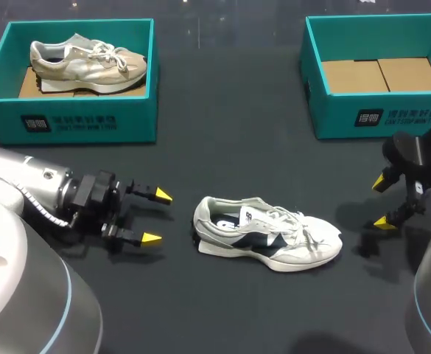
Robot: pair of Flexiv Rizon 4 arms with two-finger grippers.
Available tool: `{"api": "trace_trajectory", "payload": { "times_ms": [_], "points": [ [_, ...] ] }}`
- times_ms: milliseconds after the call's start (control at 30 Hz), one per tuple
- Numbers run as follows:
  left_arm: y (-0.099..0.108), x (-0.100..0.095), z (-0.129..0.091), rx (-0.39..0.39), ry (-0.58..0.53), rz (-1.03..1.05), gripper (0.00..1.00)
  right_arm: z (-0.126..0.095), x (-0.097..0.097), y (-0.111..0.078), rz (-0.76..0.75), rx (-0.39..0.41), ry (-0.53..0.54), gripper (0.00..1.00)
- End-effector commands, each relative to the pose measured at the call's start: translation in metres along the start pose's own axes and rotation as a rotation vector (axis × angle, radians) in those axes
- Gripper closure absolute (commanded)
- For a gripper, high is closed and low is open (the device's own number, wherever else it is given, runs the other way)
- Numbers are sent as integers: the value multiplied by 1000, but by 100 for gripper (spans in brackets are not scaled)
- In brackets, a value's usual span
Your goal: Take the shoe out of the shoebox, open the shoe tongue, remove and reinsert the insole, then place the shoe into the shoebox
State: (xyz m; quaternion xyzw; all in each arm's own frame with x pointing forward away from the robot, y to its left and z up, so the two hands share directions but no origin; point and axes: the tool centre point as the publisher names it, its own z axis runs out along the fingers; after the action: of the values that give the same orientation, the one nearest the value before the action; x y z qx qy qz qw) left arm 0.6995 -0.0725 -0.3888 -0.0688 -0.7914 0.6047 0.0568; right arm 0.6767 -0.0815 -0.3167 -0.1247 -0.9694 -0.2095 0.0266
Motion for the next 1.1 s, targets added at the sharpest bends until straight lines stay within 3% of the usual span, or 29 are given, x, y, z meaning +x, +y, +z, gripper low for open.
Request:
{"api": "trace_trajectory", "payload": {
  "times_ms": [33, 1100],
  "points": [
    [4, -7, 9, 1, 7, -4, 0, 0, 2, -1, -1, 0, -3, 0],
    [9, -17, 60, -28, 47, -34, 0, 0, 2, -1, -1, 0, -3, 0]
  ]
}}
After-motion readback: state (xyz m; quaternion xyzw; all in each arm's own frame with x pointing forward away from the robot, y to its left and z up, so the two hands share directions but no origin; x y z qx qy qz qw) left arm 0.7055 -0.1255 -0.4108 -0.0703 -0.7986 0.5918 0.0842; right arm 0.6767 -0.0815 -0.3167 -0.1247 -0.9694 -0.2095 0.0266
